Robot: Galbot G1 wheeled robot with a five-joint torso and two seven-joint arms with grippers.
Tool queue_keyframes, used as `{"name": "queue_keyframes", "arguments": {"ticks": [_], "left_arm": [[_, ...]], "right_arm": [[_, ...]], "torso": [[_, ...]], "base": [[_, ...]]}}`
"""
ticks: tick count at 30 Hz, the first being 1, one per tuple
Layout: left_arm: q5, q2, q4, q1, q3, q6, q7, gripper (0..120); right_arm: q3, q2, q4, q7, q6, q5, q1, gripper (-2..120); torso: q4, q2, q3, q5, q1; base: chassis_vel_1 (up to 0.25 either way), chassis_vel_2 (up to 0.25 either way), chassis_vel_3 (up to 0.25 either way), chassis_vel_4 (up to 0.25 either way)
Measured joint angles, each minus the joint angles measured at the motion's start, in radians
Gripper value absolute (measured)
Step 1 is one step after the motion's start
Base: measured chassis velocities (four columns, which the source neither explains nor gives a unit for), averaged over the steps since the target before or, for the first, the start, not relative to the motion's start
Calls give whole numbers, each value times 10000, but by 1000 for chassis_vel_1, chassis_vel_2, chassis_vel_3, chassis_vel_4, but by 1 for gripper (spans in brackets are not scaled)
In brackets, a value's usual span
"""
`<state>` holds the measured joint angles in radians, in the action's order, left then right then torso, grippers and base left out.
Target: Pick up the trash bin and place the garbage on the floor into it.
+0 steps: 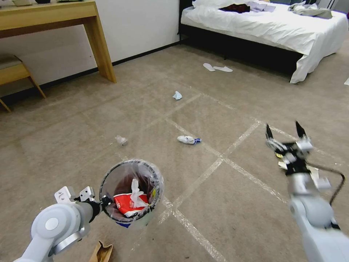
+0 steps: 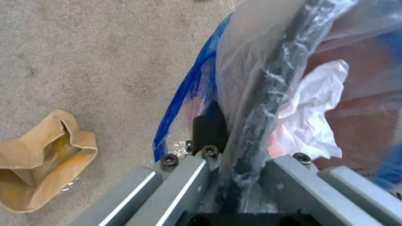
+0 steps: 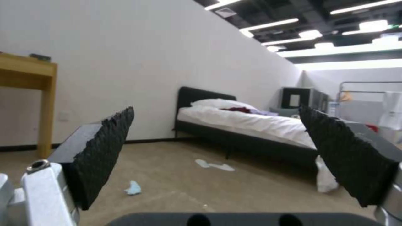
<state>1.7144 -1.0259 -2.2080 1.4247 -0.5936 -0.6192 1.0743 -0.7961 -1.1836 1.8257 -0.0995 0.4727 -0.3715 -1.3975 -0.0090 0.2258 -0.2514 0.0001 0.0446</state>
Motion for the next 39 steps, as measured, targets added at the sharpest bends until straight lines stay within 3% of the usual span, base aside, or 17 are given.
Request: {"name": "queue_keyframes", "arguments": {"ticks": [4,16,25,28,39], "left_arm": [[-206,-148,-14,169,-89,-18,-36,0],[-326,-296,-379,542,-363,-67,25,0],[-64,-279,-736,576,-591,-33,250,0],[-88,-324,-939,831,-765,-32,278,0],[-316,-502,-1037,1007,-811,-30,243,0]], "right_arm": [[-897,-940,608,-530,417,202,-979,100],[-1440,-2211,1069,-1164,1917,465,-2641,100],[-1171,-2407,820,-1096,2447,1175,-2820,100],[-1018,-2457,609,-1168,2600,1310,-2716,100],[-883,-2407,290,-1209,2767,1442,-2565,100]], "torso": [[2,0,0,-1,-1],[2,0,-1,-1,-1],[0,-1,-1,1,0],[2,-1,-2,1,1],[1,-1,-2,0,0]], "base": [[0,0,0,0],[0,0,0,0],[0,0,0,0],[0,0,0,0],[0,0,0,0]]}}
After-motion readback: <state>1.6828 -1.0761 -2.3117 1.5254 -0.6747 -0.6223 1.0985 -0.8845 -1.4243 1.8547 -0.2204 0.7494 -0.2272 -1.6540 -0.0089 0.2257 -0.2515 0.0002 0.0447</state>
